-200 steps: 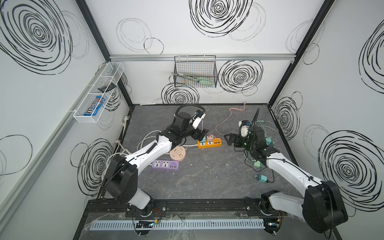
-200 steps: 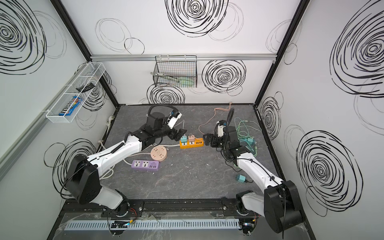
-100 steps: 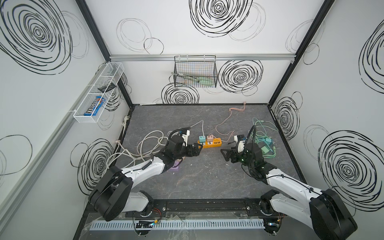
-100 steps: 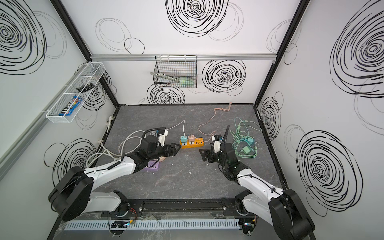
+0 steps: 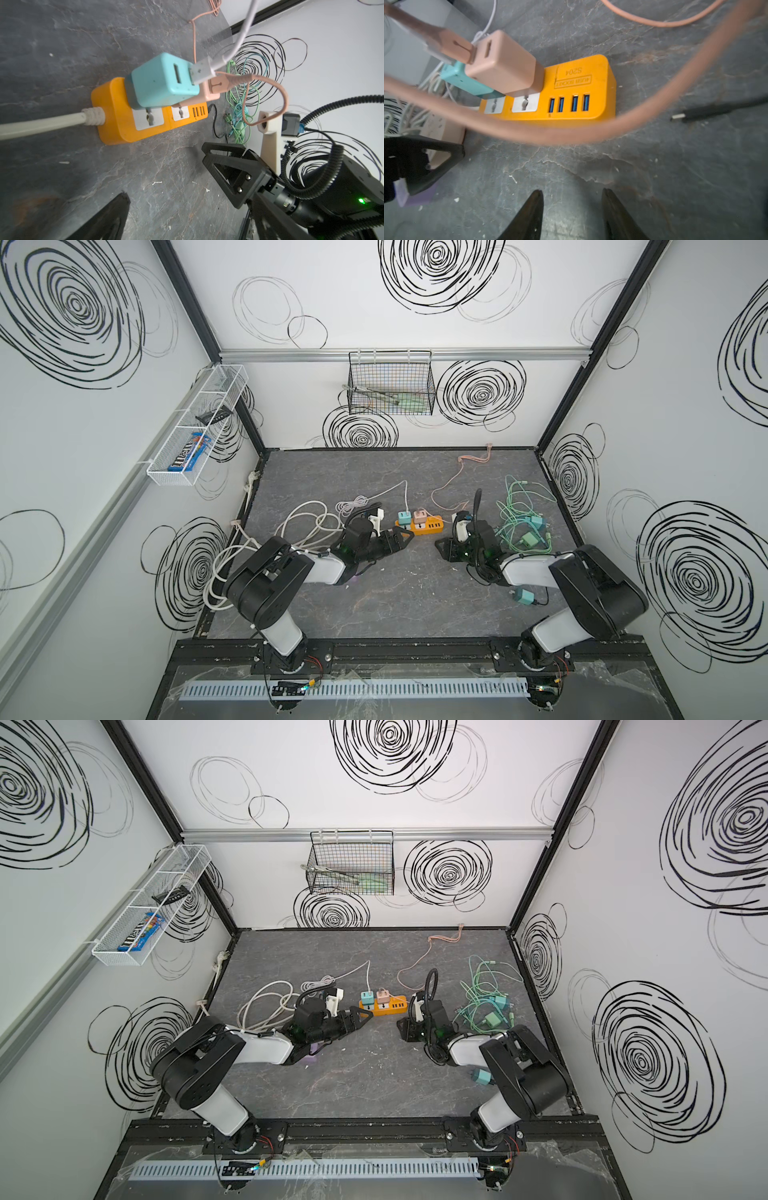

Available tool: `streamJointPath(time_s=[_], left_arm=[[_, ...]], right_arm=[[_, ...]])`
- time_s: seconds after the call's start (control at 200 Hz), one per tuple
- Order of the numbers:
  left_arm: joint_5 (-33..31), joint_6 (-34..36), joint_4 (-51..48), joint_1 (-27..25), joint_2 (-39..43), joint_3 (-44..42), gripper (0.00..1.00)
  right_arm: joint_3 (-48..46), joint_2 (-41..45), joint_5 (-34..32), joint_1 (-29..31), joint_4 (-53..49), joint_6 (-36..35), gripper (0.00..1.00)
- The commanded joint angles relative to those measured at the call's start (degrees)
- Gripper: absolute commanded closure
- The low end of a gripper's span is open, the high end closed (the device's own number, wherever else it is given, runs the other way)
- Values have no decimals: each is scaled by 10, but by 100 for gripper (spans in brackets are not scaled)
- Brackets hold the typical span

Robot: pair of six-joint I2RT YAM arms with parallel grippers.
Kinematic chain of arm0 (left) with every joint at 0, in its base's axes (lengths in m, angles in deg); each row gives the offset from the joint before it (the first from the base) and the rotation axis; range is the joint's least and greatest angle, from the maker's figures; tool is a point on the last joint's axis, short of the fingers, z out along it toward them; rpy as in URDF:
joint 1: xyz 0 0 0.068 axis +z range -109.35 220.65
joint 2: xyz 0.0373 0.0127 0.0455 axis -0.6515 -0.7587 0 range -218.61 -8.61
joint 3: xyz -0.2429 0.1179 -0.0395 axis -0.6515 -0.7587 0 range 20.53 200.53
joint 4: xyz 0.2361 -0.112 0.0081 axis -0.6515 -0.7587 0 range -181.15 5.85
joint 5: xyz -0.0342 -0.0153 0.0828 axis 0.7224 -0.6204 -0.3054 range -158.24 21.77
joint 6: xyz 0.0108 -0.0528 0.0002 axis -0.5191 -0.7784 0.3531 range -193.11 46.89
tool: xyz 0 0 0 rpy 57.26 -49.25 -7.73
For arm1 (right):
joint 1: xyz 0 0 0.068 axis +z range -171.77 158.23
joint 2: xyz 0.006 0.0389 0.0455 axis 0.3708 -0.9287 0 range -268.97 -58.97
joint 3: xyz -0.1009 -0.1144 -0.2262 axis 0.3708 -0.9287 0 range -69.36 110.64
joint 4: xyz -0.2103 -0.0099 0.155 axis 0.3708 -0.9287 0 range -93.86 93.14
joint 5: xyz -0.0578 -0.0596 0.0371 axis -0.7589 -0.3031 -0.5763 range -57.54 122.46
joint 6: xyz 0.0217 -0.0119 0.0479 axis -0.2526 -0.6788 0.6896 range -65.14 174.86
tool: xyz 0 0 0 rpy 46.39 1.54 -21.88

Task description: Insert the plug

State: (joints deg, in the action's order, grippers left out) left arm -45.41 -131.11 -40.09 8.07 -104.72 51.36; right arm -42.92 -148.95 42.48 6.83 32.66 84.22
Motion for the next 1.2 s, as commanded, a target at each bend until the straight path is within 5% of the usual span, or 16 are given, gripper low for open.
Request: streamJointPath(time_s=[0.0,0.595,1.196], left_arm=[[-5,-16,69,8,-27,1,4],[-52,70,44,79,-167,135,4],[-58,189,-154,127,-300,387,4]], right_arm=[[24,-40,-16,1,55,31,60],[162,-227,-53,-4,90,47,66],[333,-342,-27,-22,27,63,62]])
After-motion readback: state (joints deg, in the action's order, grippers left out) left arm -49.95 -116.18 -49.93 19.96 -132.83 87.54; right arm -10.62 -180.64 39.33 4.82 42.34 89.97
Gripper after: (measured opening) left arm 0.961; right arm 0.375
